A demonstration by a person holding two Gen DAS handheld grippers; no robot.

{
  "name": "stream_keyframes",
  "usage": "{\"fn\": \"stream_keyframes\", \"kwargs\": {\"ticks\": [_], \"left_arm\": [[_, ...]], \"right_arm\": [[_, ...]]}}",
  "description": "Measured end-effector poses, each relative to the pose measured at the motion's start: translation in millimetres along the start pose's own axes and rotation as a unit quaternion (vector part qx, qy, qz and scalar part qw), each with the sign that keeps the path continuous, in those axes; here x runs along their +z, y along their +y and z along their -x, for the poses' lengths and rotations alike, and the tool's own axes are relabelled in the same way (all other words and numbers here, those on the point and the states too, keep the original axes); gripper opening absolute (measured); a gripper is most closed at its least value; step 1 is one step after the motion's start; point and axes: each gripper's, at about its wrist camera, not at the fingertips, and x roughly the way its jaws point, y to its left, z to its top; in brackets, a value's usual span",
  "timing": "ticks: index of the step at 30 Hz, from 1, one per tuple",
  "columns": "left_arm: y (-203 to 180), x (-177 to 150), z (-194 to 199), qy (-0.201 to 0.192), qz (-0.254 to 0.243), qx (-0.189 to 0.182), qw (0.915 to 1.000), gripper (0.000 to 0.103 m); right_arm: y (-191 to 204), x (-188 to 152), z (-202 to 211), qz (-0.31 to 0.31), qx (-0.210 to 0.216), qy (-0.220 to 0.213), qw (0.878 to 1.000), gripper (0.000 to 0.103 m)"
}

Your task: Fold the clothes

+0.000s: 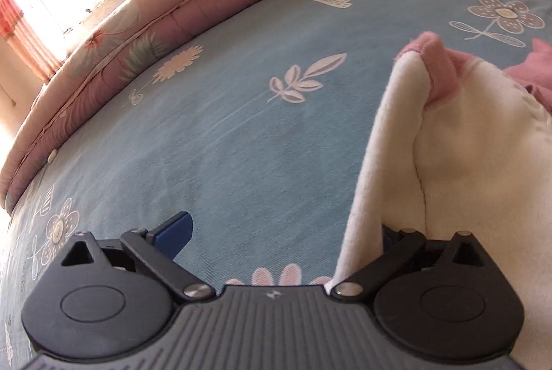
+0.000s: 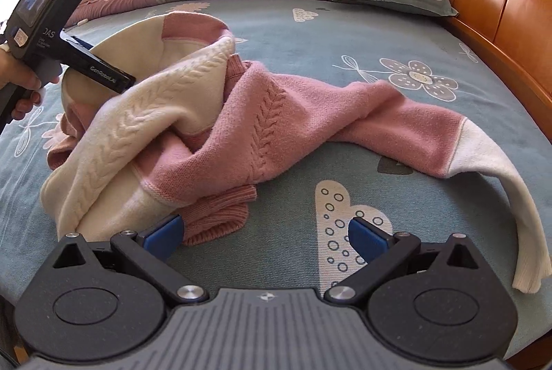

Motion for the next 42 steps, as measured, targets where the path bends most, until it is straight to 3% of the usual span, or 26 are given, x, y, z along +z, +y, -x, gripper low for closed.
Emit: {"fn": "stream_keyframes", "kwargs": {"ticks": [7,15,24,35,42], "left_arm": [[69,-22,-33,0.044,0.057,0.064,0.9954,0.099],[139,-50,-72,0.095,0.104,0.134,0.9809,0.099],[174,-74,-77,0.123,0.133,0.117,0.9764,0.1],[177,-72,-9,0.076,0.144,-0.002,0.9867,0.097],[148,-90,24,0.063,0.165,-0.065,0.9821,0.098]], "right_arm": [[-1,8,-5,-0.004,-0.003,-0.011,1.0,0.103],[5,19,-20,0.0,-0.011,-0.011,1.0,0.103],[10,30,-35,0.001,-0.016,-0.011,1.0,0.103],[21,29,-22,0.002,0.007,-0.014,1.0,0.103],[26,20,10,0.006,0.017,-0.03,0.999,0.103]]}}
